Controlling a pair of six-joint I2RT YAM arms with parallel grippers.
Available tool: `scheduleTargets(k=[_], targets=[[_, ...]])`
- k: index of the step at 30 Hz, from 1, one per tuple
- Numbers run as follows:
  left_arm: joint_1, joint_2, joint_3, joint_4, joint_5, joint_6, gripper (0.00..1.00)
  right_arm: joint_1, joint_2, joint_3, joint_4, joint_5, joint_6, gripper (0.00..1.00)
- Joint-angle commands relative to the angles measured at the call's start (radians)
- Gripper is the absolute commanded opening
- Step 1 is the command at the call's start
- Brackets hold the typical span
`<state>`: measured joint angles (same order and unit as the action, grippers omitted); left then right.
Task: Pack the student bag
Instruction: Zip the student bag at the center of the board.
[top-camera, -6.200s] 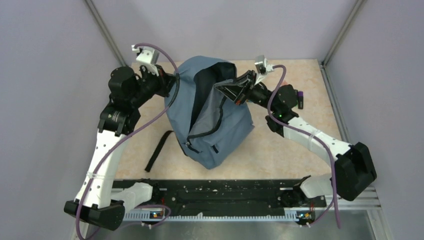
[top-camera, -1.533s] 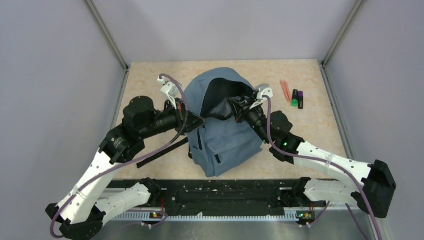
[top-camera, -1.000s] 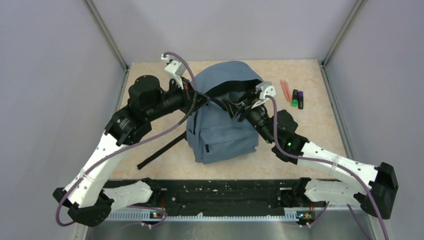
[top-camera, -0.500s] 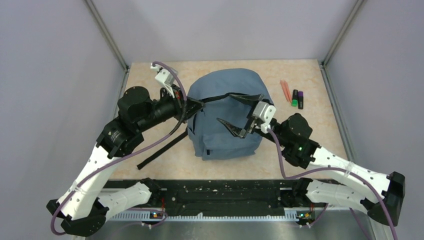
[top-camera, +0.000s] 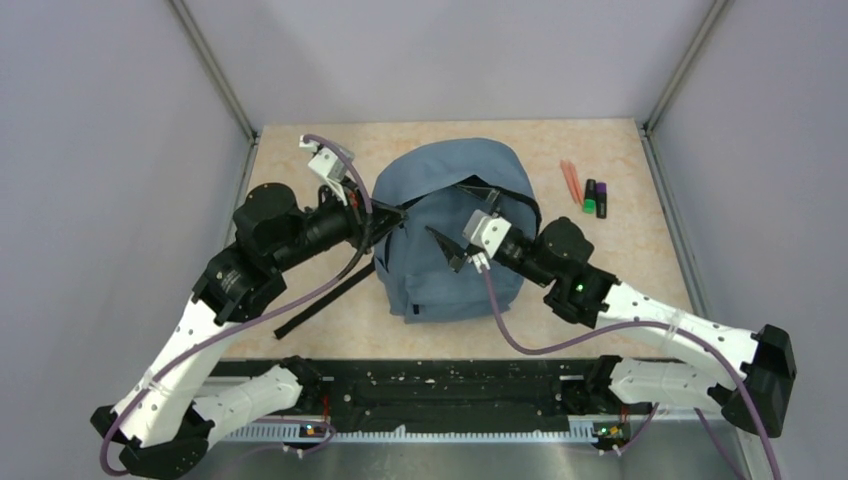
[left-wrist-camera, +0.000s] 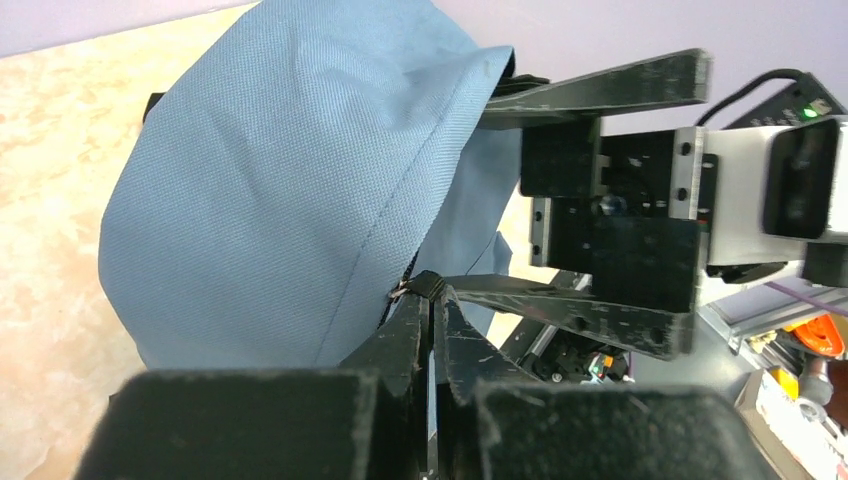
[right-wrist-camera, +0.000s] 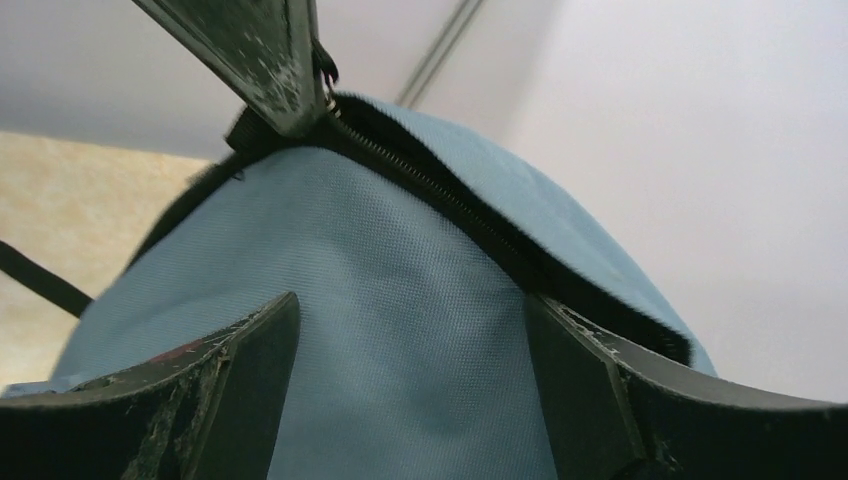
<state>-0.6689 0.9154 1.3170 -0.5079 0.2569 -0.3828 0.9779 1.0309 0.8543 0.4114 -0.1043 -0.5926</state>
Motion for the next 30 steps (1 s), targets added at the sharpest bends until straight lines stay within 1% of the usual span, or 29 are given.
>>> scheduleTargets(k=[1,2,3,5,6,8,10,11,13,15,17,18,21,22,24,27,30], targets=[[-0.003,-0.053,-0.025,0.148,0.059,0.052,0.01,0.008,0.046,0.057,0.032,0.101,-0.111,0.78],[-0.003,-0.062,-0.041,0.154,0.068,0.062,0.05,0.009,0.05,0.056,0.042,0.128,-0.113,0.76],[-0.003,-0.074,-0.06,0.16,0.069,0.075,0.11,0.008,0.052,0.05,0.06,0.138,-0.11,0.72],[-0.003,-0.117,-0.11,0.183,0.046,0.12,0.33,0.009,0.052,0.032,0.096,0.144,-0.108,0.68],[-0.003,-0.143,-0.138,0.193,0.013,0.143,0.4,0.008,0.052,0.023,0.111,0.146,-0.106,0.66],[-0.003,-0.197,-0.187,0.199,-0.086,0.186,0.51,0.009,0.054,0.018,0.121,0.155,-0.1,0.63],[-0.003,-0.246,-0.223,0.196,-0.188,0.222,0.57,0.007,0.061,0.022,0.117,0.165,-0.097,0.62],[-0.003,-0.268,-0.238,0.194,-0.223,0.239,0.6,0.009,0.065,0.027,0.113,0.168,-0.095,0.62],[-0.003,-0.301,-0.269,0.19,-0.247,0.273,0.63,0.008,0.071,0.033,0.109,0.171,-0.093,0.61],[-0.003,-0.316,-0.296,0.186,-0.248,0.294,0.63,0.008,0.075,0.036,0.112,0.167,-0.089,0.6],[-0.003,-0.296,-0.319,0.183,-0.283,0.296,0.64,0.008,0.078,0.036,0.117,0.16,-0.082,0.6],[-0.003,-0.279,-0.328,0.185,-0.266,0.297,0.64,0.008,0.077,0.037,0.119,0.157,-0.078,0.6],[-0.005,-0.217,-0.343,0.195,-0.155,0.298,0.71,0.007,0.083,0.04,0.119,0.153,-0.066,0.58],[-0.005,-0.206,-0.351,0.211,-0.117,0.299,0.72,0.008,0.085,0.04,0.118,0.151,-0.062,0.56],[-0.005,-0.206,-0.388,0.262,-0.058,0.302,0.75,0.008,0.089,0.039,0.117,0.146,-0.055,0.47],[-0.005,-0.255,-0.453,0.309,-0.062,0.316,0.75,0.008,0.093,0.033,0.111,0.13,-0.055,0.32],[-0.005,-0.324,-0.512,0.345,-0.023,0.332,0.76,0.009,0.097,0.032,0.111,0.136,-0.06,0.11]])
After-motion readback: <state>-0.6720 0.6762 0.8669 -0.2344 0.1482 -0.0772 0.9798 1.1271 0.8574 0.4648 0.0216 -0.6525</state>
